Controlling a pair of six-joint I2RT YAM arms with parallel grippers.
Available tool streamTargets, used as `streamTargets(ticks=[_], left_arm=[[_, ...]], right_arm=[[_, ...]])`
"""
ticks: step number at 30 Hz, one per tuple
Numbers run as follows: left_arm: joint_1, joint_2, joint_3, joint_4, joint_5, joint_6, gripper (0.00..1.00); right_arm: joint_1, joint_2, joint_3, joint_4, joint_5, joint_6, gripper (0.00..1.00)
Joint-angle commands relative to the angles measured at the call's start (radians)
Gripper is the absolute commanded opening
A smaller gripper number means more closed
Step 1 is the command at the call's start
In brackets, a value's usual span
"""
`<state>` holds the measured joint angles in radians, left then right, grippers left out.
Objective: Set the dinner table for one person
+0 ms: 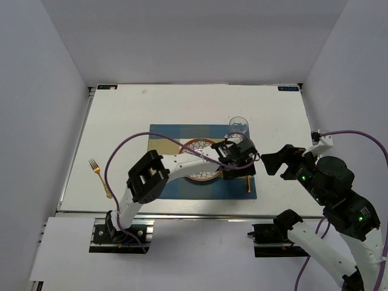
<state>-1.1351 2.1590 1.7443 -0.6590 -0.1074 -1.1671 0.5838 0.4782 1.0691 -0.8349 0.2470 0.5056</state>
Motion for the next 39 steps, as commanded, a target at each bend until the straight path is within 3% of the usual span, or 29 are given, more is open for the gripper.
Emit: streamTargets(ticks=[1,5,7,10,11,13,14,17,18,21,31,39], left_arm=[[0.035,-0.206,0.011,-0.094,-0.165,0.017,0.85],[0.115,-0.336,-0.012,-0.218,-0.265,0.026,0.98],[0.188,-0.427,-0.086,-0.249,-0.264,0.030,0.98],[0.421,-0.568,-0.199,-0.271,-0.207,0.063,0.98],[0.560,-0.605,-0.266,-0.289,-0.193,0.095,0.98],[0.699,-0.700,-0.325,-0.327,-0.186,0.118,0.98],[0.819,-0.729,-0.374,-0.362,-0.192,0.151,0.98],[0.975,-0.813,-0.484,-0.416,-0.210,0.185,0.98],[1.073,-0.824,-0.517,-0.407,-0.192,0.210,0.98],[1.231,-0.818,-0.630,-0.351,-0.118,0.283,0.98],[1.454,-0.737,-0.798,-0.257,-0.124,0.320,0.98],[1.509,-0.616,-0.884,-0.107,-0.055,0.336,0.98]], right_arm=[[0.002,-0.020,0.022,0.057,-0.015,-0.024,0.89],[0.002,-0.016,0.008,0.069,-0.029,-0.032,0.89],[0.004,-0.009,-0.001,0.082,-0.043,-0.033,0.89],[0.001,-0.001,-0.018,0.098,-0.067,-0.036,0.89],[0.001,0.000,-0.023,0.102,-0.075,-0.036,0.89],[-0.001,-0.001,-0.043,0.111,-0.092,-0.039,0.89],[-0.001,-0.004,-0.050,0.115,-0.097,-0.039,0.89],[-0.001,-0.015,-0.104,0.151,-0.129,-0.038,0.89],[0.001,-0.015,-0.122,0.164,-0.168,-0.039,0.89],[0.001,-0.015,-0.207,0.238,-0.276,-0.036,0.89],[0.001,0.003,-0.477,0.554,-0.503,0.005,0.89],[0.002,0.046,-0.575,0.720,-0.614,0.008,0.89]])
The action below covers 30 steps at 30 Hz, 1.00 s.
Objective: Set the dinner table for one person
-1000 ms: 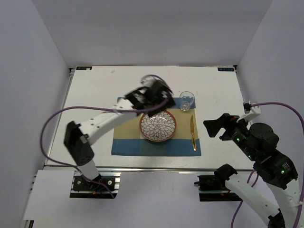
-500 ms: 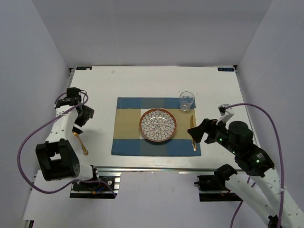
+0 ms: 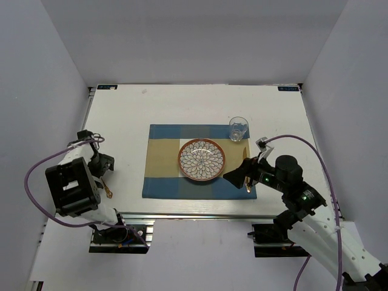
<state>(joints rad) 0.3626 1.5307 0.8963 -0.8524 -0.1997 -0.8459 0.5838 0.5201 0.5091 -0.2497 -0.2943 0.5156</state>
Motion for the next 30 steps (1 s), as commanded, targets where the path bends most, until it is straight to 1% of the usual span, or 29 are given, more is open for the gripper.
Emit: streamTargets(ticks=[1,5,6,7,8,9,10,11,12,13,14,18,20,23,24,25,30], left_arm=[[0.012,0.025,-0.057,0.104,0.037,0.015,0.97],[0.012,0.091,-0.073,0.157,0.039,0.019,0.89],[0.012,0.109,-0.073,0.162,0.043,0.016,0.82],[0.012,0.132,-0.073,0.165,0.049,0.015,0.78],[0.012,0.135,-0.080,0.171,0.054,0.013,0.72],[0.012,0.134,-0.088,0.190,0.059,0.014,0.42],[0.012,0.129,-0.094,0.194,0.057,0.015,0.30],[0.012,0.118,-0.100,0.200,0.057,0.015,0.25],[0.012,0.112,-0.103,0.210,0.059,0.022,0.12],[0.012,0.109,-0.103,0.210,0.059,0.031,0.04],[0.012,0.102,-0.088,0.202,0.059,0.036,0.00],[-0.010,0.098,-0.033,0.179,0.084,0.090,0.00],[-0.010,0.089,-0.016,0.188,0.161,0.126,0.00],[-0.028,0.048,0.044,0.165,0.198,0.192,0.00],[-0.037,0.023,0.062,0.152,0.233,0.214,0.00],[-0.037,0.005,0.099,0.138,0.229,0.225,0.00],[-0.066,-0.085,0.171,0.072,0.246,0.300,0.00]], right_arm=[[0.002,0.006,-0.020,0.144,-0.075,-0.005,0.89],[-0.001,0.008,-0.041,0.179,-0.092,-0.019,0.89],[0.002,0.012,-0.041,0.184,-0.095,-0.020,0.89],[-0.001,0.015,-0.041,0.185,-0.095,-0.026,0.89],[-0.001,0.015,-0.040,0.187,-0.095,-0.026,0.89],[0.001,0.018,-0.037,0.185,-0.094,-0.029,0.89],[0.001,0.020,-0.034,0.185,-0.092,-0.031,0.89],[-0.001,0.020,-0.031,0.184,-0.089,-0.034,0.89],[-0.001,0.020,-0.029,0.184,-0.088,-0.032,0.89],[-0.001,0.020,-0.026,0.181,-0.085,-0.032,0.89],[0.001,0.020,-0.024,0.178,-0.082,-0.031,0.89],[0.002,0.020,-0.018,0.168,-0.071,-0.022,0.89],[0.001,0.020,-0.008,0.153,-0.066,-0.017,0.89],[-0.002,0.011,0.011,0.124,-0.054,-0.011,0.89],[0.002,-0.002,0.017,0.116,-0.052,-0.009,0.89],[0.001,-0.006,0.020,0.109,-0.045,-0.008,0.89],[-0.001,-0.026,0.052,0.063,-0.028,0.015,0.89]])
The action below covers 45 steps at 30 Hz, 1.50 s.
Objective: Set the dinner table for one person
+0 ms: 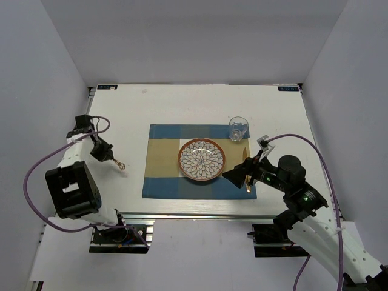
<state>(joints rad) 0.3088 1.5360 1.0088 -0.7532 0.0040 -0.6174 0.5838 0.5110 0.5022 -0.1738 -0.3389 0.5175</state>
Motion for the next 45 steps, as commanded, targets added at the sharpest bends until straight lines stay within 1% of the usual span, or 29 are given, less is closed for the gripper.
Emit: streamTargets(ticks=[1,2,3,7,10,13,14,16,17,20,21,25,28,32,41,45], left_arm=[[-0.013,-0.100,0.073,-0.035,0.053,0.082,0.00],[-0.023,-0.108,0.074,-0.032,0.065,0.106,0.00],[-0.023,-0.114,0.074,-0.029,0.114,0.119,0.00],[-0.063,-0.096,0.100,-0.017,0.212,0.179,0.00],[-0.111,-0.073,0.122,-0.028,0.250,0.215,0.00],[-0.178,-0.047,0.146,-0.032,0.257,0.223,0.00],[-0.221,-0.037,0.160,-0.038,0.254,0.222,0.00],[-0.269,-0.010,0.171,-0.035,0.237,0.209,0.00],[-0.316,0.001,0.180,-0.035,0.225,0.206,0.00],[-0.387,0.052,0.198,-0.043,0.185,0.185,0.00],[-0.431,0.062,0.197,-0.041,0.176,0.182,0.00],[-0.513,0.125,0.182,-0.029,0.131,0.165,0.00],[-0.548,0.165,0.180,-0.032,0.103,0.173,0.00],[-0.580,0.200,0.214,-0.075,0.061,0.192,0.00],[-0.628,0.269,0.217,-0.112,0.056,0.269,0.00],[-0.646,0.280,0.223,-0.136,0.013,0.283,0.00]], right_arm=[[-0.002,-0.022,0.064,-0.018,0.024,0.016,0.89],[0.001,-0.026,0.071,-0.023,0.031,0.018,0.89],[0.002,-0.029,0.075,-0.033,0.043,0.022,0.89],[0.001,-0.042,0.101,-0.069,0.072,0.022,0.89],[0.001,-0.042,0.125,-0.105,0.087,0.016,0.89],[-0.001,-0.048,0.145,-0.135,0.109,0.009,0.89],[0.001,-0.049,0.150,-0.142,0.118,0.007,0.89],[0.001,-0.052,0.165,-0.162,0.127,0.004,0.89],[-0.001,-0.052,0.173,-0.168,0.133,0.004,0.89],[0.001,-0.054,0.190,-0.196,0.147,0.003,0.89],[-0.001,-0.060,0.194,-0.204,0.150,0.003,0.89],[0.001,-0.077,0.197,-0.228,0.161,0.006,0.89],[0.002,-0.092,0.197,-0.248,0.169,0.006,0.89],[0.001,-0.104,0.200,-0.268,0.172,0.007,0.89],[0.001,-0.098,0.202,-0.268,0.172,-0.002,0.89],[0.001,-0.101,0.199,-0.267,0.170,-0.004,0.89]])
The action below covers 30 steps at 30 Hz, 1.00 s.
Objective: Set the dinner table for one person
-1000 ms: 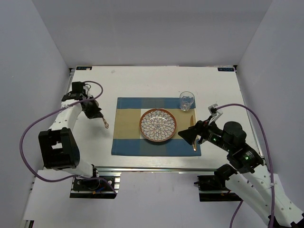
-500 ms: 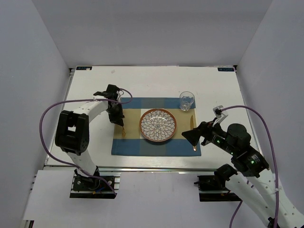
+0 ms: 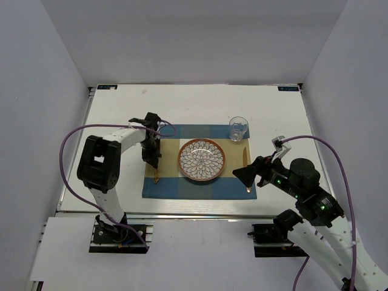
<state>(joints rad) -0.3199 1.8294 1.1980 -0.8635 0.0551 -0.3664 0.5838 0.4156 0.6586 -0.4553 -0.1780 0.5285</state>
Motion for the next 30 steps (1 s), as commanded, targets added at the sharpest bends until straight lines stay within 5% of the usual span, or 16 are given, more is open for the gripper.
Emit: streamTargets(ticks=[1,20,30], left_arm=[[-0.018,-0.015,0.035,-0.035,-0.040,0.032,0.00],[-0.036,0.007,0.014,-0.014,-0.063,0.035,0.00],[-0.064,-0.007,0.006,-0.022,-0.083,0.029,0.19]], right_arm=[[-0.001,-0.005,0.041,0.015,0.009,-0.015,0.89],[0.001,-0.024,0.038,-0.006,0.012,-0.016,0.89],[-0.002,-0.031,0.033,-0.005,0.009,-0.007,0.89]])
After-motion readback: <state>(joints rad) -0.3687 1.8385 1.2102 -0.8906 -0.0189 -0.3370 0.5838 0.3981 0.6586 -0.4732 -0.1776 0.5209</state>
